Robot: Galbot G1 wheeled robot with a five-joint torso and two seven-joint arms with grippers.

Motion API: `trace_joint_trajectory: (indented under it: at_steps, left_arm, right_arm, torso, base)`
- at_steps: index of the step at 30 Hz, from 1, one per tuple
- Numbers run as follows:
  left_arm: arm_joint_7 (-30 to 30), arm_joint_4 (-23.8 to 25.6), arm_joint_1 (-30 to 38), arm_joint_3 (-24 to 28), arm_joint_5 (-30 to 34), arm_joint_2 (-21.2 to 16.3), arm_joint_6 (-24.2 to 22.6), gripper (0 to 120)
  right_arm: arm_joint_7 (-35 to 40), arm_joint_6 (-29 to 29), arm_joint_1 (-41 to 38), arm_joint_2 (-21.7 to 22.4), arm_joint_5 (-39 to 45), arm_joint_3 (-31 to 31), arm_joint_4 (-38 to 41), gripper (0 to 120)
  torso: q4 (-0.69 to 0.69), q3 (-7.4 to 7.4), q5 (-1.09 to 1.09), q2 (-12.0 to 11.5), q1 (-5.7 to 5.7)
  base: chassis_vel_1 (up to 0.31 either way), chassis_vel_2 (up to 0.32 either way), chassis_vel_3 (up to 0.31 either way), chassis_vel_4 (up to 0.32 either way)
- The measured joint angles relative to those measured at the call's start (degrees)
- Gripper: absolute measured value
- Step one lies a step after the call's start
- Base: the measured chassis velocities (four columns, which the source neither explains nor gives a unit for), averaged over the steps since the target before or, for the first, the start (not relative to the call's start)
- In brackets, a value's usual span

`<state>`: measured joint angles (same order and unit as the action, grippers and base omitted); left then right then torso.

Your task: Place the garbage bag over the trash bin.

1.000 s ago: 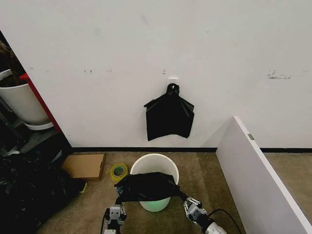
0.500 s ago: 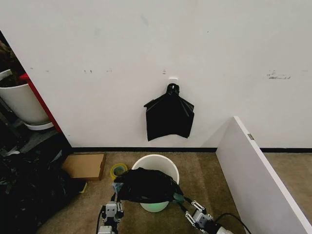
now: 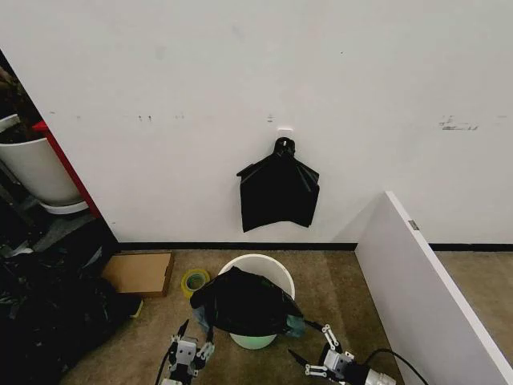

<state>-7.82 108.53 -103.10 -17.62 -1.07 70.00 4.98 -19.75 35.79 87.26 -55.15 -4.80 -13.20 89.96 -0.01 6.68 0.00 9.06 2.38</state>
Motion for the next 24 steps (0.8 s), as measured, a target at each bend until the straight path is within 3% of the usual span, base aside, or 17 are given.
trace_joint_trajectory:
  at_steps: [4,8,13,17,20,24]
  left_arm:
    - [3.9,-1.4,0.2,-0.3,-1.9,-0.6,2.0,99]
    - [6.8,-3.3,1.0,-0.6,-3.8,-0.8,5.6,100]
    - [7.0,-1.3,-0.8,-1.3,-5.6,-0.7,8.2,100]
    - [6.7,-0.2,-2.4,-2.9,-6.4,-0.8,12.0,100]
    - [7.5,-0.3,-2.7,-5.5,-5.8,-0.7,20.3,100]
    - [8.7,-0.5,-2.2,-6.8,-4.6,-0.2,24.7,100]
  right_arm:
    - [0.0,0.1,0.0,0.0,0.0,-0.1,0.2,100]
    - [0.5,0.4,-0.1,-0.4,0.0,0.0,0.4,100]
    - [0.7,0.1,0.0,-0.1,2.8,-1.0,2.7,100]
    - [-5.7,0.1,0.2,0.9,8.0,-3.5,4.9,100]
    - [-15.3,0.2,0.3,2.0,14.9,-6.9,7.7,100]
    - [-16.2,-0.5,0.0,2.2,18.3,-7.3,9.5,100]
  torso:
    - [0.00,0.00,0.00,0.0,0.00]
    - [-0.01,0.00,-0.01,0.0,0.00]
    - [0.00,0.00,0.01,0.0,0.00]
    - [0.00,0.00,0.00,0.0,0.00]
    - [0.00,0.00,0.00,0.0,0.00]
    - [-0.01,0.00,-0.02,0.0,0.00]
  base:
    - [0.000,0.000,0.000,0.000]
    - [0.000,0.000,0.000,0.000]
    - [0.000,0.000,0.000,0.000]
    - [0.000,0.000,0.000,0.000]
    - [0.000,0.000,0.000,0.000]
    - [0.000,0.000,0.000,0.000]
